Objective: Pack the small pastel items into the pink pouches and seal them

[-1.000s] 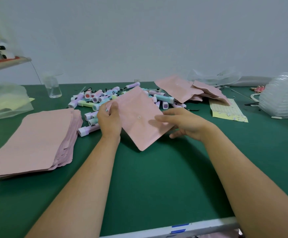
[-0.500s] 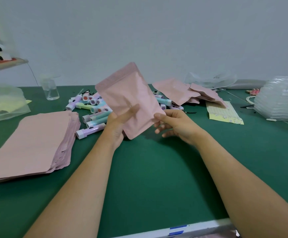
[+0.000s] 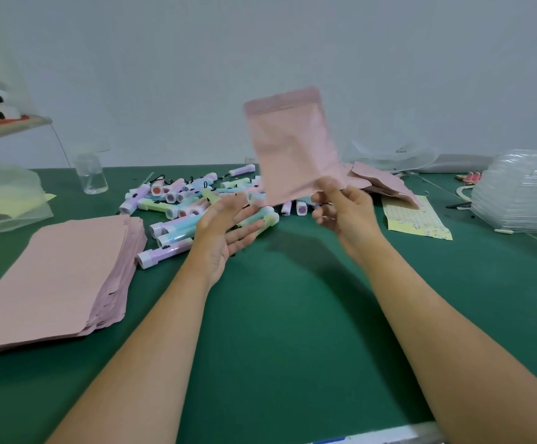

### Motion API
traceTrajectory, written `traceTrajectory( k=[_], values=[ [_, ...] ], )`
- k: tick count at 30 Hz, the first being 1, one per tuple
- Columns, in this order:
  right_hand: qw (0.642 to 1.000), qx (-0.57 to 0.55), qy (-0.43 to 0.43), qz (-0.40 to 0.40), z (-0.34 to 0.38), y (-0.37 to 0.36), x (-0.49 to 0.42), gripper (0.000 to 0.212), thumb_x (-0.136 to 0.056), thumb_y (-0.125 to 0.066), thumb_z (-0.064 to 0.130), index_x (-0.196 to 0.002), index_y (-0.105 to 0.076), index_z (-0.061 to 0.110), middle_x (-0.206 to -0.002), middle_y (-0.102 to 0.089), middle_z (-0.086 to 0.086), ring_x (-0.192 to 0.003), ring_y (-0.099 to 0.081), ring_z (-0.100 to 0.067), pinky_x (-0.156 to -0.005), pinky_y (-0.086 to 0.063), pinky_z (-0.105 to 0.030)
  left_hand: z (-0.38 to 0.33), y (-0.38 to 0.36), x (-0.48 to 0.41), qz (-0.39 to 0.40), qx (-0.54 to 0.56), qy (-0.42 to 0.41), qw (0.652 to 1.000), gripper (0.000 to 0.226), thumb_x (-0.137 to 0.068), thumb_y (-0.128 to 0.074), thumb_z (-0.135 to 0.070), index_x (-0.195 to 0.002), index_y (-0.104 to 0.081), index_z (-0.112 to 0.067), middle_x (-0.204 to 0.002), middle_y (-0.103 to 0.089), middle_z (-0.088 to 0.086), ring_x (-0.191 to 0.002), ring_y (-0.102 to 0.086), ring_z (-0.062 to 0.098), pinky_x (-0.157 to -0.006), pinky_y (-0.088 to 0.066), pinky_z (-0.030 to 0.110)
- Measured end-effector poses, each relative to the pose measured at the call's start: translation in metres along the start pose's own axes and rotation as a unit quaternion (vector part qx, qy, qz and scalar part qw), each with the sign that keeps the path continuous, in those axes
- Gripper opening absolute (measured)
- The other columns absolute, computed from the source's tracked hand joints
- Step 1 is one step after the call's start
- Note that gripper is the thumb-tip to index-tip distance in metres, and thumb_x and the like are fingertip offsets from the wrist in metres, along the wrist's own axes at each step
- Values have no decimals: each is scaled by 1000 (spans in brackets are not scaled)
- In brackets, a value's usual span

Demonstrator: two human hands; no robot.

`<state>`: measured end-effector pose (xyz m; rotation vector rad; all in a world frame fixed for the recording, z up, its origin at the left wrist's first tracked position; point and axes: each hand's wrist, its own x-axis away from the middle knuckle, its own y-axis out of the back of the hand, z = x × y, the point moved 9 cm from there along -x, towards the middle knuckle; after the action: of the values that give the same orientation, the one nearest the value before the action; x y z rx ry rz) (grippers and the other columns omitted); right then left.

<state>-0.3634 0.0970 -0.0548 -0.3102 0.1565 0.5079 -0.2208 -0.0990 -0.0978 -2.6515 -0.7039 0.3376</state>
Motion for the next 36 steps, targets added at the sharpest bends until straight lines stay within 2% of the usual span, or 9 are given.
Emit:
traceTrajectory(
  k=[5, 10, 15, 21, 24, 27, 32, 34, 36],
  values=[
    [987, -65, 20, -145, 26, 49, -32, 19, -98, -71, 25, -96, -67, 6, -78, -71, -4, -54, -63, -15, -52, -53, -25, 4, 1, -3, 5, -11, 8, 1000, 47, -94, -76, -45, -132, -59, -24, -123, -77, 8, -103, -78, 33, -71, -64, 30],
    [974, -76, -7, -215, 22, 78, -65, 24, -102, -65, 26, -92, -62, 4, -80, -71, -11, -53, -65, -16, -53, -55, -26, 5, 1, -4, -2, -23, 8, 1000, 39, -97, -72, -39, -131, -63, -21, -120, -78, 10, -90, -79, 30, -67, -63, 28],
    [971, -44, -29, -235, 11, 94, -88, 24, -104, -60, 24, -90, -59, 5, -84, -72, -15, -49, -64, -16, -48, -56, -26, 5, 2, -3, -5, -35, 9, 999, 37, -98, -70, -35, -131, -65, -19, -119, -78, 11, -88, -79, 30, -65, -63, 27],
    [976, 49, -87, -194, -11, 112, -98, 30, -107, -58, 24, -101, -57, -5, -83, -69, -17, -43, -65, -13, -41, -51, -20, 3, 2, -2, -17, -42, 16, 999, 31, -102, -67, -30, -129, -66, -16, -116, -79, 12, -84, -79, 28, -64, -63, 27],
    [977, 88, -87, -176, -20, 112, -88, 39, -102, -65, 27, -99, -64, -12, -75, -68, -17, -41, -60, -14, -42, -51, -22, 2, 1, -1, -24, -59, 12, 998, 33, -99, -68, -32, -128, -67, -15, -113, -79, 11, -81, -79, 29, -63, -63, 27],
    [970, 166, -74, -163, -24, 101, -65, 40, -99, -69, 35, -88, -72, -4, -60, -68, -9, -43, -59, -16, -41, -47, -23, -3, 4, 1, -57, -111, -15, 992, 23, -103, -64, -28, -123, -70, -18, -107, -80, 9, -75, -79, 30, -60, -62, 27],
    [959, 266, -3, -96, -31, 33, -13, 44, -97, -61, 44, -71, -71, 10, -52, -61, -1, -42, -49, -13, -46, -45, -28, -28, 17, 11, -168, -207, -102, 959, 14, -102, -63, -19, -112, -73, -19, -94, -81, 1, -70, -79, 27, -61, -62, 31],
    [946, 319, 21, -58, -32, -2, 1, 49, -98, -57, 44, -74, -70, 4, -57, -63, -10, -46, -47, -13, -54, -45, -29, -45, 22, 21, -232, -288, -150, 917, 11, -99, -67, -24, -108, -73, -23, -93, -80, -6, -77, -79, 15, -71, -64, 37],
    [928, 369, 38, -29, -34, -28, 12, 54, -100, -53, 45, -77, -66, -2, -67, -65, -18, -51, -47, -17, -57, -44, -31, -71, 26, 35, -292, -393, -207, 847, 19, -97, -69, -30, -114, -73, -22, -104, -78, -9, -92, -76, 12, -84, -63, 38]
  ],
)
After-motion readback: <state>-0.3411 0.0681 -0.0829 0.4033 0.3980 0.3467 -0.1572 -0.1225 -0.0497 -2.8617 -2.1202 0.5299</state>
